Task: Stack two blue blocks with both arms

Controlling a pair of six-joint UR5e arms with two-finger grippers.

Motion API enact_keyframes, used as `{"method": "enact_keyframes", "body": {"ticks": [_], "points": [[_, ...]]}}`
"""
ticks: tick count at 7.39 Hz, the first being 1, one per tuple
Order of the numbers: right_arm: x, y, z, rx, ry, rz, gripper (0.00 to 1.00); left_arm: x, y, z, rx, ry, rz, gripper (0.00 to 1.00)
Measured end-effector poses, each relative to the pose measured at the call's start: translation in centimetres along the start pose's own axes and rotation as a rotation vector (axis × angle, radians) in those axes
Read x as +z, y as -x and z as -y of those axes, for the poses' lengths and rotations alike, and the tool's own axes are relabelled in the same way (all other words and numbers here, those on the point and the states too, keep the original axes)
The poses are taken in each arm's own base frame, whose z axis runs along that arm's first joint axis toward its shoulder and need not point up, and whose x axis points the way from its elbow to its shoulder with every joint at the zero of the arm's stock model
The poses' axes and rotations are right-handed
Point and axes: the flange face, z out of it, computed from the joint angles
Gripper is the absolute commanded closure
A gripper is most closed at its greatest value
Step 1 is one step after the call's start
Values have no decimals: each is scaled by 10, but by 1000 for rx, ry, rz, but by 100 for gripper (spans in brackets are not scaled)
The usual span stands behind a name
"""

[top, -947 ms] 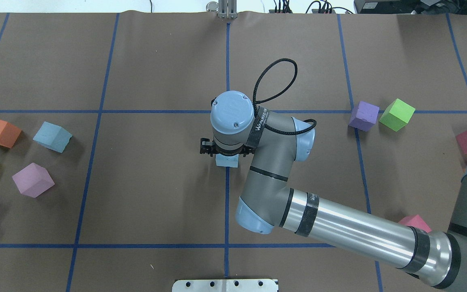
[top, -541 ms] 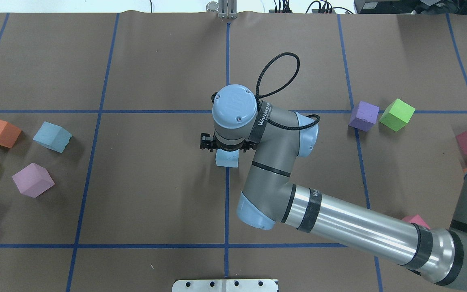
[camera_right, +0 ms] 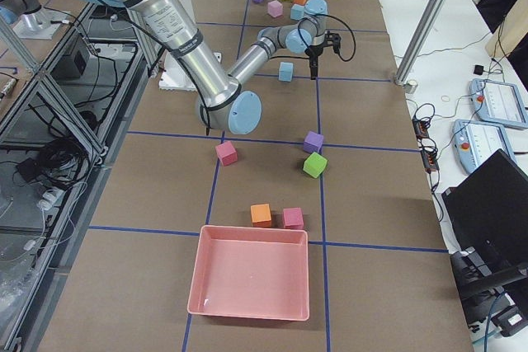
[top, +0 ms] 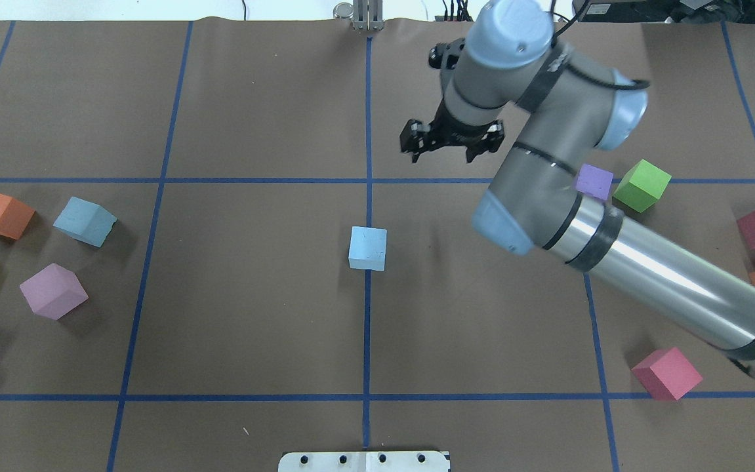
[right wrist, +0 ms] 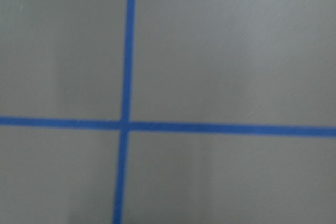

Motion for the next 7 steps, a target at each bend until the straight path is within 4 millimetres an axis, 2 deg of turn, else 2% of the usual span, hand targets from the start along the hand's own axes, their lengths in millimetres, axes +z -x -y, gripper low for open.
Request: {"method": "enact_keyframes", "body": {"ticks": [1,3,5,7], "points": [[-24,-42,21,-34,3,-6,0,8,-24,9,-8,6,-9,2],[-60,-118,48,-96,2,-28,0,35,-82,22,-5,20,-6,2],[-96,-199,66,-113,11,0,0,66,-137,24,56,36,-1,2],[-128,-271,72,-104,-6,14,0,98,-175,13,184,57,19,2]]}}
